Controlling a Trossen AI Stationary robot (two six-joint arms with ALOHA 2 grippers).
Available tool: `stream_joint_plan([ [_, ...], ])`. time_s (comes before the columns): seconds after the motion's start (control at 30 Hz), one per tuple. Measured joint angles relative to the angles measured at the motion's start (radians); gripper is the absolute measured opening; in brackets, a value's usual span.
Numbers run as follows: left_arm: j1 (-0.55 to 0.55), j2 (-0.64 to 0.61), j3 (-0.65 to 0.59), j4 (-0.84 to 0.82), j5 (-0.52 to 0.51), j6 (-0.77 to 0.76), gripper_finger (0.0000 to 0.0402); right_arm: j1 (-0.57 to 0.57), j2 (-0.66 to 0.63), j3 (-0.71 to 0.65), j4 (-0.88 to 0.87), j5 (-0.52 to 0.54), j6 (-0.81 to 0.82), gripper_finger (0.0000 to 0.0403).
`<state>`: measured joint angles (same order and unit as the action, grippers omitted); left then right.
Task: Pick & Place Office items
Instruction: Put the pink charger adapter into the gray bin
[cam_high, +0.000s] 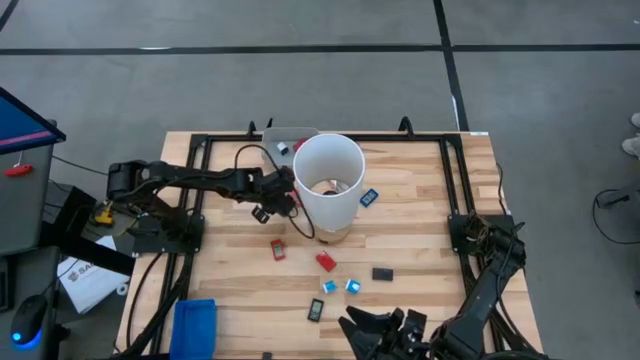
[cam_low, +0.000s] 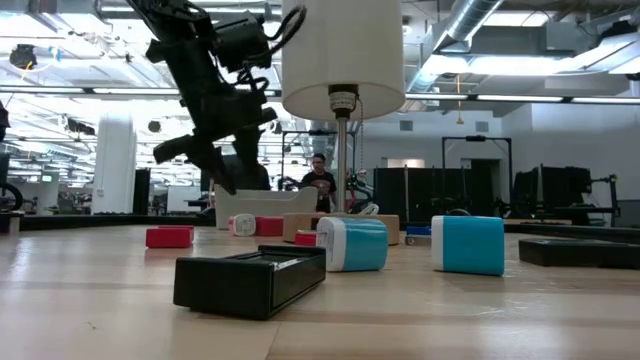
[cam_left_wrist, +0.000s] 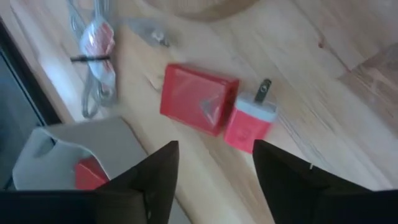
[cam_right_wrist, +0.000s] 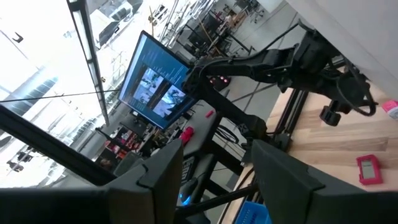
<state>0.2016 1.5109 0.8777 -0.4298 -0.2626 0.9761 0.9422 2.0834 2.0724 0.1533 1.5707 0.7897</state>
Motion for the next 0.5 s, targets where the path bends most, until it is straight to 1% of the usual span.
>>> stream_joint_plan([
  [0.13, -0.023, -0.059, -0.081, 0.012, -0.001, -0.011, 0.0183, 0.0, 0.0, 0.0, 0.002, 0.0, 0.004, 0.0184],
  [0.23, -0.069, -0.141, -0.163, 0.051, -0.02, -0.016, 0.0178, -0.001, 0.0, 0.0, 0.003, 0.0, 0.004, 0.0184],
  [0.3, -0.111, -0.211, -0.21, 0.1, -0.03, -0.02, 0.0177, -0.004, 0.0, 0.0, 0.001, 0.0, 0.004, 0.0184],
  [0.4, -0.155, -0.315, -0.294, 0.222, -0.019, -0.019, 0.0183, -0.011, 0.0, 0.0, 0.0, 0.0, 0.004, 0.0184],
  [0.5, -0.153, -0.366, -0.383, 0.37, 0.059, -0.007, 0.0196, -0.022, 0.0, 0.0, -0.001, 0.0, 0.004, 0.0184],
])
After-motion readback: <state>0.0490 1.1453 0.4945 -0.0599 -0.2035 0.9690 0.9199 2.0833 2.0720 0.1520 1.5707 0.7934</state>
